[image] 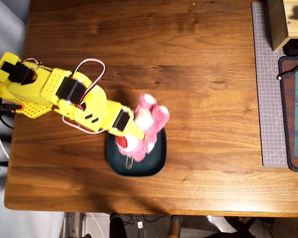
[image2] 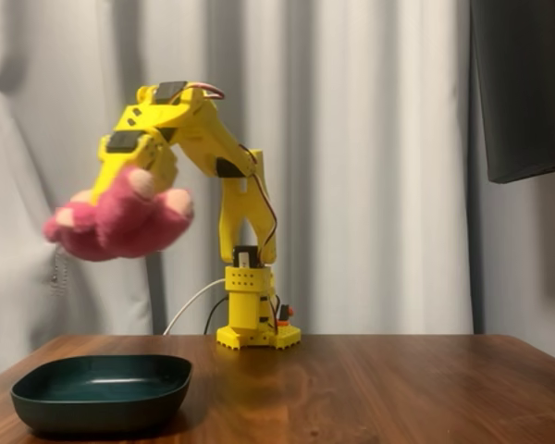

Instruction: Grasp a strawberry bear and put it in the bin.

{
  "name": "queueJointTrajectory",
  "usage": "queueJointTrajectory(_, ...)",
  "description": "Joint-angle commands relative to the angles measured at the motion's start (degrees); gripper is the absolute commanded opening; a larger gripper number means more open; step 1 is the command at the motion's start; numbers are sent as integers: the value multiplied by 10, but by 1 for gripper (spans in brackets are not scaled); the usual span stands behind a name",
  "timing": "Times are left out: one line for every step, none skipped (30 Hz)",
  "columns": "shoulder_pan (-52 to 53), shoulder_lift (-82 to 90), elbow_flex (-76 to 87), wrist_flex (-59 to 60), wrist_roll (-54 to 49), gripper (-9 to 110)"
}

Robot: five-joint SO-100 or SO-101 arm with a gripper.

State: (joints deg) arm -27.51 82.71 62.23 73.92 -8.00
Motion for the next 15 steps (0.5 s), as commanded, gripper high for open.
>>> queueJointTrajectory(-4,4,-42,-3,-12,0)
queueJointTrajectory(1,4,-41,3,-12,0)
queueJointTrajectory(5,4,-40,6,-12,0)
queueJointTrajectory(9,4,-38,6,-12,0)
queueJointTrajectory(11,4,-38,6,-12,0)
queueJointTrajectory(12,4,-37,7,-12,0)
queueJointTrajectory(13,4,-35,7,-12,0)
queueJointTrajectory(13,4,-35,8,-12,1)
queueJointTrajectory(14,3,-33,9,-10,4)
queueJointTrajectory(14,3,-31,11,-7,10)
queueJointTrajectory(14,3,-28,11,-8,17)
queueJointTrajectory(14,3,-25,12,-11,21)
queueJointTrajectory(14,2,-24,12,-11,24)
queueJointTrajectory(14,0,-23,12,-11,26)
queueJointTrajectory(14,-1,-23,12,-11,27)
